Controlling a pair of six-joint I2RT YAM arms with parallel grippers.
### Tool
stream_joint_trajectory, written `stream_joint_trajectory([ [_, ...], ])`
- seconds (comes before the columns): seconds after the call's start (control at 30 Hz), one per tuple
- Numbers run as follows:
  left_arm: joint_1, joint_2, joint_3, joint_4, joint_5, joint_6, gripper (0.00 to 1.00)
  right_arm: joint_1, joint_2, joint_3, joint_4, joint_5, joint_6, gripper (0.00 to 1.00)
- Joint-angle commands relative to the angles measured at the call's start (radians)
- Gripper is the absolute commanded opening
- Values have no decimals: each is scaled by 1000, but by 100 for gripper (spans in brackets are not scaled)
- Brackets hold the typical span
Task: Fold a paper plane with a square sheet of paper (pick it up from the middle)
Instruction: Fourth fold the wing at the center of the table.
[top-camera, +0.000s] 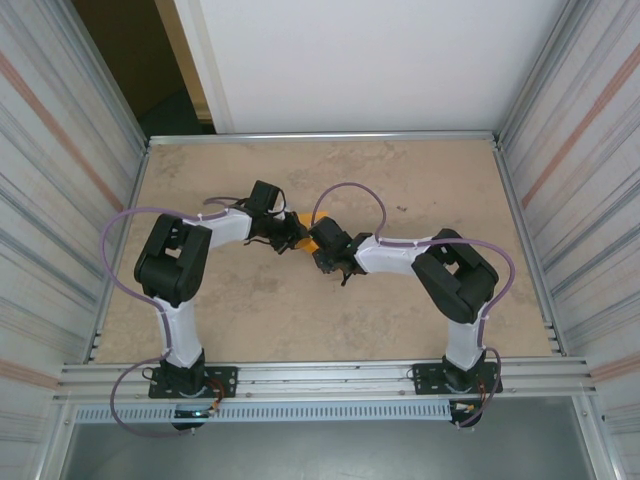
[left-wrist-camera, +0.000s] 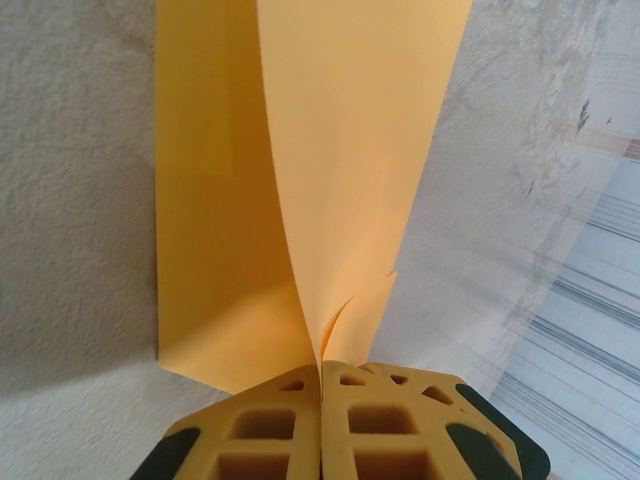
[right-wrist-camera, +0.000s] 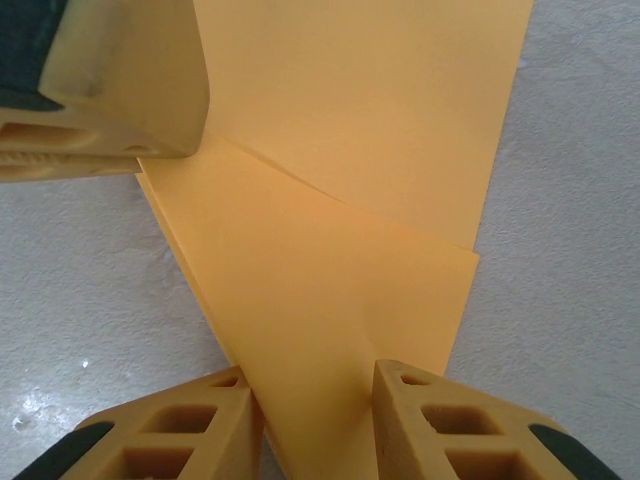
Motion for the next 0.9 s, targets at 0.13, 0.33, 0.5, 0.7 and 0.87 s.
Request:
stream_joint_trajectory([
  [0.13,-5,-41,27,-37,2,0,10,7,20,26,-19,28,-15,27],
  [0.33,-5,-36,30,-43,4,5,12,7,20,22,-18,22,-17,23],
  [0.5,-3,-38,44,-60,2,19,13,7,16,17,-17,19,-15,19],
  [0.7,-3,-29,65,-83,8,37,8,6,-2,18,-23,29,-19,24],
  [0.87,-3,-32,71,-96,8,43,6,7,-19,25,-45,58,-33,26],
])
